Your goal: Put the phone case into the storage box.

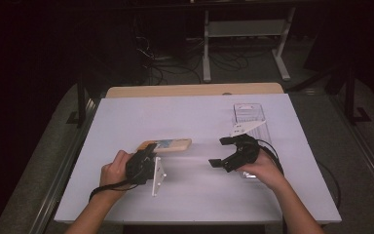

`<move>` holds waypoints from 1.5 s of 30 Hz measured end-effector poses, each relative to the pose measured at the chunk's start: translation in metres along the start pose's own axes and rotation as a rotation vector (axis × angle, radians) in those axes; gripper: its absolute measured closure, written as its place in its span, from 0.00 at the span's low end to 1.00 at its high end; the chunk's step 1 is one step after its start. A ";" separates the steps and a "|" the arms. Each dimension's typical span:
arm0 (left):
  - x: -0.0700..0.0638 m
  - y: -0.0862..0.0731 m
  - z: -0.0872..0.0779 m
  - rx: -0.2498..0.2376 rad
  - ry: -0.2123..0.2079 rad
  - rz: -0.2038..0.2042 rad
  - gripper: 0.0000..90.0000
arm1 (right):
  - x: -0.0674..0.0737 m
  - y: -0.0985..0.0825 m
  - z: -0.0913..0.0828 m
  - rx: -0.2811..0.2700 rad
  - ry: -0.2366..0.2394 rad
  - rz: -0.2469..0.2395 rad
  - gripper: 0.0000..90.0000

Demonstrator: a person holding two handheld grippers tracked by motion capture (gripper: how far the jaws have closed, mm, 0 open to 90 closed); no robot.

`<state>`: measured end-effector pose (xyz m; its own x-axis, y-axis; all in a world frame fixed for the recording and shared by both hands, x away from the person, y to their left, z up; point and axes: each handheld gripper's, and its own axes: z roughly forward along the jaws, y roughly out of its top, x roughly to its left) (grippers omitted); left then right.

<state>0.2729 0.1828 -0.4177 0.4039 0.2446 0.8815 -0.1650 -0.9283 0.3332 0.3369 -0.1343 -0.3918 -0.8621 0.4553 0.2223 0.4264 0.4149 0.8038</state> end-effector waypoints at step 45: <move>0.038 -0.023 0.008 -0.030 -0.256 -0.637 0.88 | -0.001 0.000 0.000 0.002 0.006 -0.001 0.05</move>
<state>0.2989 0.2114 -0.3949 0.6299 0.6630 0.4044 0.1524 -0.6161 0.7728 0.3376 -0.1346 -0.3920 -0.8641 0.4504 0.2245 0.4260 0.4173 0.8028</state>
